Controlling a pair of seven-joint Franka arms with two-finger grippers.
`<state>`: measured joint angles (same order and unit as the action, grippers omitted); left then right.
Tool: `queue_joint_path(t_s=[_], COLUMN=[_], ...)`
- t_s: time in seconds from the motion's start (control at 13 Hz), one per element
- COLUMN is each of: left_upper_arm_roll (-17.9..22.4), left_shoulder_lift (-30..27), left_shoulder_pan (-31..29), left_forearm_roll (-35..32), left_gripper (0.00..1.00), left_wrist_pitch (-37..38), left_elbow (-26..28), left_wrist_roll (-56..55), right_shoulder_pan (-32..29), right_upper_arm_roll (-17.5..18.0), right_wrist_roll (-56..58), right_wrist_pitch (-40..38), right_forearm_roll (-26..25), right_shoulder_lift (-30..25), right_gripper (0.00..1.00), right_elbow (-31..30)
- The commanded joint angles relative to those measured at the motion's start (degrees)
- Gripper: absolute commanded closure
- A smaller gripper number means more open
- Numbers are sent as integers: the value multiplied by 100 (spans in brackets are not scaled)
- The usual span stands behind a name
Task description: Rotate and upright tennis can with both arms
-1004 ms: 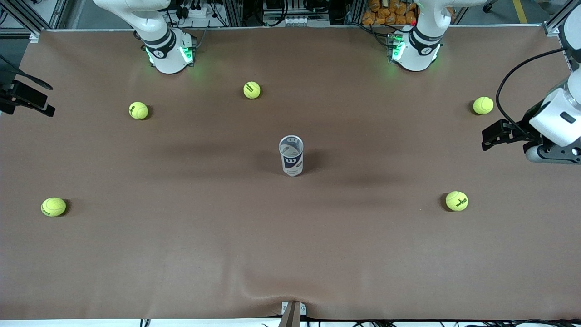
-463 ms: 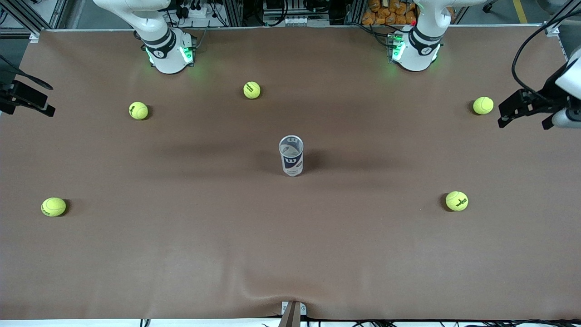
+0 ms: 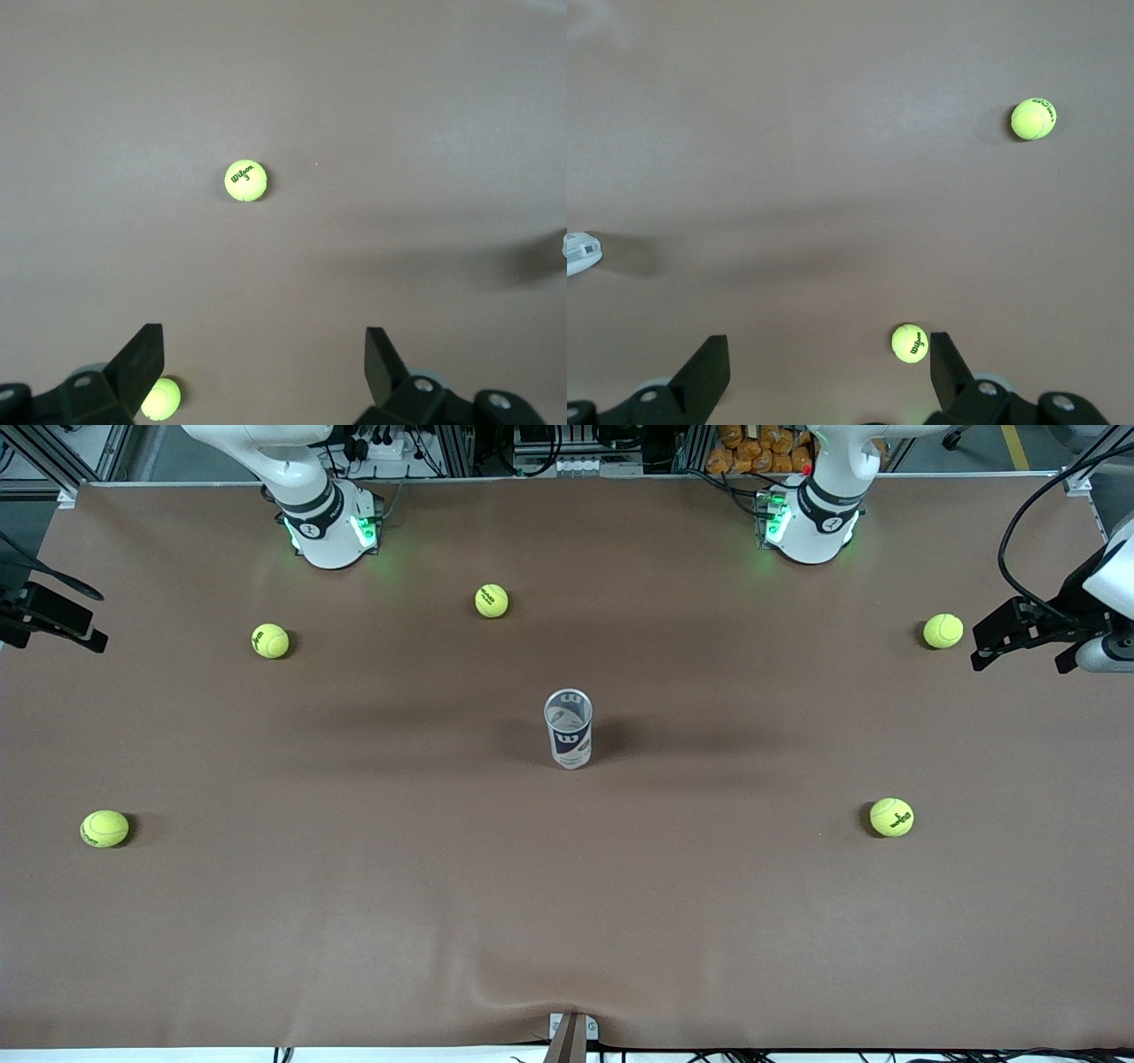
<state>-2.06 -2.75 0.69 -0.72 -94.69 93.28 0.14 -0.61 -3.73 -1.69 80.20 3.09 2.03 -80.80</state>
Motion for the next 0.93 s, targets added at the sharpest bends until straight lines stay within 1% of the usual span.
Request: queue_joint_path(t_s=[0.0,0.15,0.31,0.85], left_upper_arm_roll=[4,117,118,109], left_shoulder_lift=[-95,-130,-200,-183], left_shoulder_pan=[-42,-42,-34,-25], left_forearm_roll=[2,10,28,19], left_gripper=[0,0,0,0], left_wrist_pitch=[-49,-32,-5,3], left_elbow=[41,6,6,6], left_wrist_roll=[-66,65,4,-22], right_shoulder_pan=[-1,0,-9,-1], right_upper_arm_roll=[4,4,4,4], right_wrist_roll=[-25,-25,-25,-25], right_wrist_pitch=[-5,-5,-5,-5], right_forearm_roll=[86,86,86,86], right_shoulder_lift=[-18,-18,-18,-18], right_gripper=[0,0,0,0], right_elbow=[-23,-23,-23,-23])
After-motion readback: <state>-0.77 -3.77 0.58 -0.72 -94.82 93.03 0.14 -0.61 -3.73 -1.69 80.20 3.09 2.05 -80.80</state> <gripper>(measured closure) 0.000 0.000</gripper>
